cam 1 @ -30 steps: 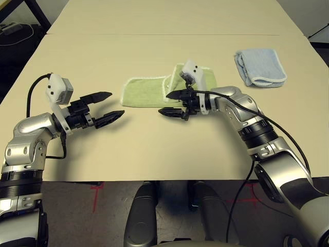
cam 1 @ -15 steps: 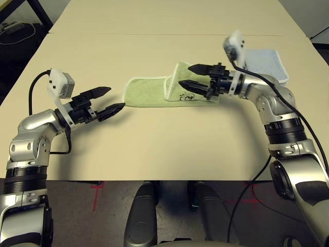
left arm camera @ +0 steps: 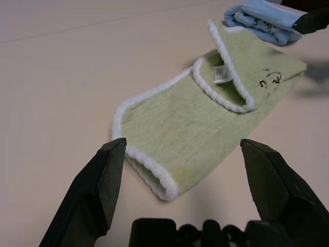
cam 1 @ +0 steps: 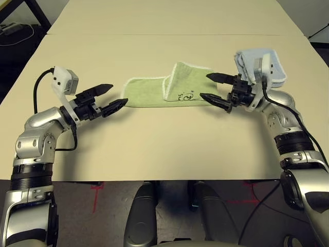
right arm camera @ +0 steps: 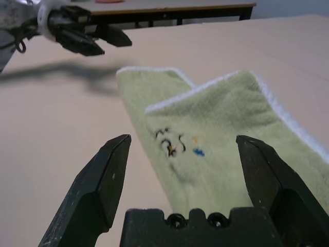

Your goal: Fold the towel and set it aside.

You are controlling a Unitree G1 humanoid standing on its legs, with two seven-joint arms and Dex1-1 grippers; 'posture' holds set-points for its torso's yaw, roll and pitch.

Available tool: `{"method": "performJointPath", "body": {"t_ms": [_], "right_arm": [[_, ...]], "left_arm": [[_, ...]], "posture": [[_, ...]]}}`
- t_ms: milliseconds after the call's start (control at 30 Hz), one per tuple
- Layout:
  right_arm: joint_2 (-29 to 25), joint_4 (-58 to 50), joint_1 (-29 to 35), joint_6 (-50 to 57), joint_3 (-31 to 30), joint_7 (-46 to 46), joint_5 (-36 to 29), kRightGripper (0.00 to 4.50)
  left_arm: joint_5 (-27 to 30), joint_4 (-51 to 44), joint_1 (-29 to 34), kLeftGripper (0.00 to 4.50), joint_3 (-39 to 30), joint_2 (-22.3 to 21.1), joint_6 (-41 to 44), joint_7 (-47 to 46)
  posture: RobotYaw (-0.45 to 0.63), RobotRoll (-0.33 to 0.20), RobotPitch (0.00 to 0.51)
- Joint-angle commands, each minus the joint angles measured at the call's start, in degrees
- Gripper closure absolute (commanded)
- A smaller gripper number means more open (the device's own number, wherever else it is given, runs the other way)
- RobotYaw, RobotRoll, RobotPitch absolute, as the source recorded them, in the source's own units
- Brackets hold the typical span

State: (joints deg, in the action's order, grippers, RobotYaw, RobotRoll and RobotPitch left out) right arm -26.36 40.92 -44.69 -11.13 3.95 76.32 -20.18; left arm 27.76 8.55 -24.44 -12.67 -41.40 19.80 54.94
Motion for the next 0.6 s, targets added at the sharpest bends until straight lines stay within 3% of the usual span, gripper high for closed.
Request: {"method": "performJointPath", "body": {"t_ms": [33,600], "right_arm": [[-2.03,3.21,-1.39,-1.57,2.21,2.50,-0.95,0.03],[-6.10,9.27,-2.00,-4.84,3.73,8.68,0.47,0.03]], "left_arm": [[0.56,-1.99,1.76,0.00,-1.09,0.04,1.25,-0.99],[-0.66,-1.82,1.78,0.00,-0.54,1.97,-0.43,-2.86]], "posture": [[0.15,0.000,0.223],[0.15,0.000,0.219]]}}
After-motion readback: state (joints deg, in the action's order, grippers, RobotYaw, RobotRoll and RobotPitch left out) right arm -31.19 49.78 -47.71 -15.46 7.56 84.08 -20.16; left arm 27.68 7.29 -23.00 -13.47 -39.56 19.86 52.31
